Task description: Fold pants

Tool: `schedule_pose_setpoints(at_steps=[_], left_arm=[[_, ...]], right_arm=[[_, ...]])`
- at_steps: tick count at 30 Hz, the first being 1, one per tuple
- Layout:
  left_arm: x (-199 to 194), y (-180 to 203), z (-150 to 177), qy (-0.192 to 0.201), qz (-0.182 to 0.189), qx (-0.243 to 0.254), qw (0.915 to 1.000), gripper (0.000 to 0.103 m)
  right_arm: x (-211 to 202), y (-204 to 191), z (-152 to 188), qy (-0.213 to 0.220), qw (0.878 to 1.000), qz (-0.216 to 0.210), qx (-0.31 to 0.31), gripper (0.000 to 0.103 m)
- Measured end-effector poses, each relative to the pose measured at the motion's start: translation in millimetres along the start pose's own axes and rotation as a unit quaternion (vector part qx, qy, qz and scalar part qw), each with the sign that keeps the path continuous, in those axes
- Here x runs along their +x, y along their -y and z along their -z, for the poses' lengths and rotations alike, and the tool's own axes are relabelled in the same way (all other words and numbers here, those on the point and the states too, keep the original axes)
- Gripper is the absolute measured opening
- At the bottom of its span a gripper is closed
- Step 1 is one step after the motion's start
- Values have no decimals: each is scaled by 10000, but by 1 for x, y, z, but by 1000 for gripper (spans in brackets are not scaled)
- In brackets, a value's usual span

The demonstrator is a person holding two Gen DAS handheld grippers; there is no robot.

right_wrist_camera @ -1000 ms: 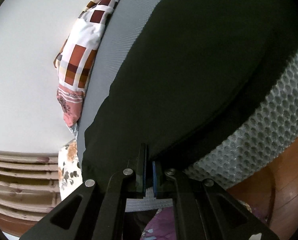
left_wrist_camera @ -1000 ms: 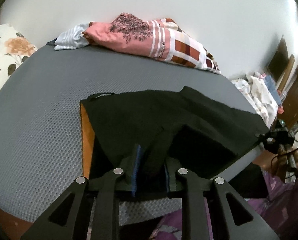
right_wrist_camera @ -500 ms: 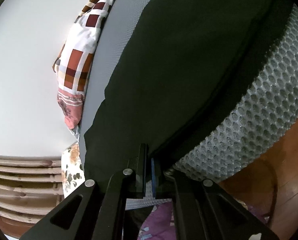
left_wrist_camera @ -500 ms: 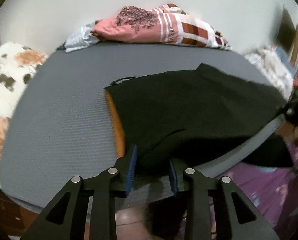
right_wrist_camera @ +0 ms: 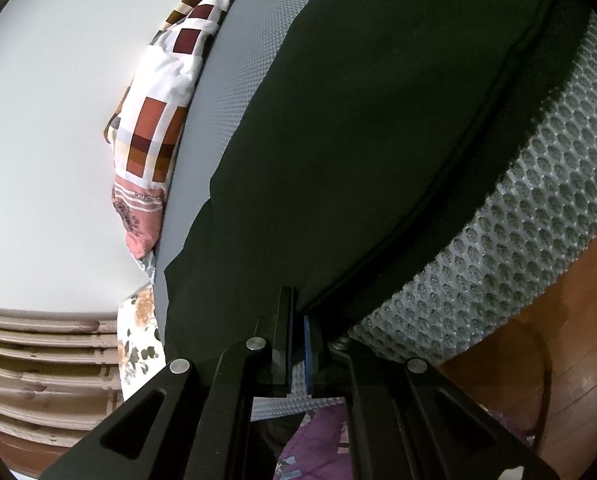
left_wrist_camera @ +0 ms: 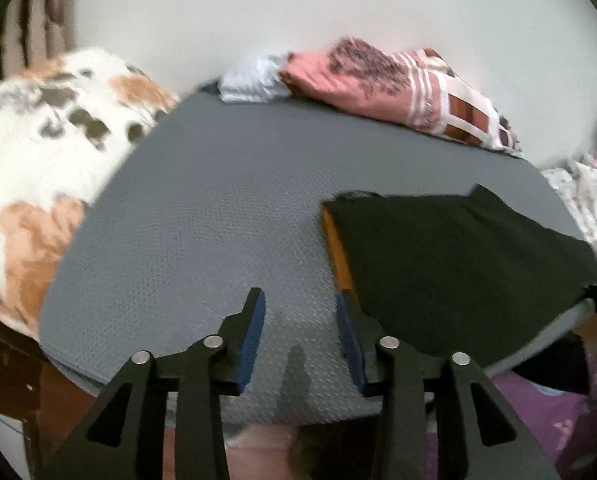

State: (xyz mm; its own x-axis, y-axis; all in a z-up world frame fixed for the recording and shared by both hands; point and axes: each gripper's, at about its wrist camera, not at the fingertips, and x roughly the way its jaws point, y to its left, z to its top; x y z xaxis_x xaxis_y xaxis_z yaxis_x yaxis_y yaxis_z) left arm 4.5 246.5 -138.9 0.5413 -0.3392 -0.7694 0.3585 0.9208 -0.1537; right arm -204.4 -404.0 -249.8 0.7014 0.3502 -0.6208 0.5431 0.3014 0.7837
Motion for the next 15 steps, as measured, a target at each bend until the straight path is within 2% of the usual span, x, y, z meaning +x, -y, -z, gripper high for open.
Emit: schedule_pose_setpoints(at_steps=[2,3,5,8,12,15], left_arm=[[7,0,-1,-280,514,-262,9979,43],[12,0,1,-510,817,-427,9944,44],[21,2,8,-960,1130,-680,9866,44],[22,4,22,-1257,1256,-872,9802,44],[35,5,36,-1633,1760,-1459,9597,44],[45,15,37,-1828,1876,-1525,9530,44]], right_arm=[[1,1,0,-11,10000,-31,13,4],[1,1,0,-8,10000,-31,15,4],[1,2,0,-30,9999,-72,67,5],[2,4,-1,-63,9999,-109,108,5],[2,5,-1,-71,9999,-107,95,5],[2,5,0,-62,9999,-109,110,6]])
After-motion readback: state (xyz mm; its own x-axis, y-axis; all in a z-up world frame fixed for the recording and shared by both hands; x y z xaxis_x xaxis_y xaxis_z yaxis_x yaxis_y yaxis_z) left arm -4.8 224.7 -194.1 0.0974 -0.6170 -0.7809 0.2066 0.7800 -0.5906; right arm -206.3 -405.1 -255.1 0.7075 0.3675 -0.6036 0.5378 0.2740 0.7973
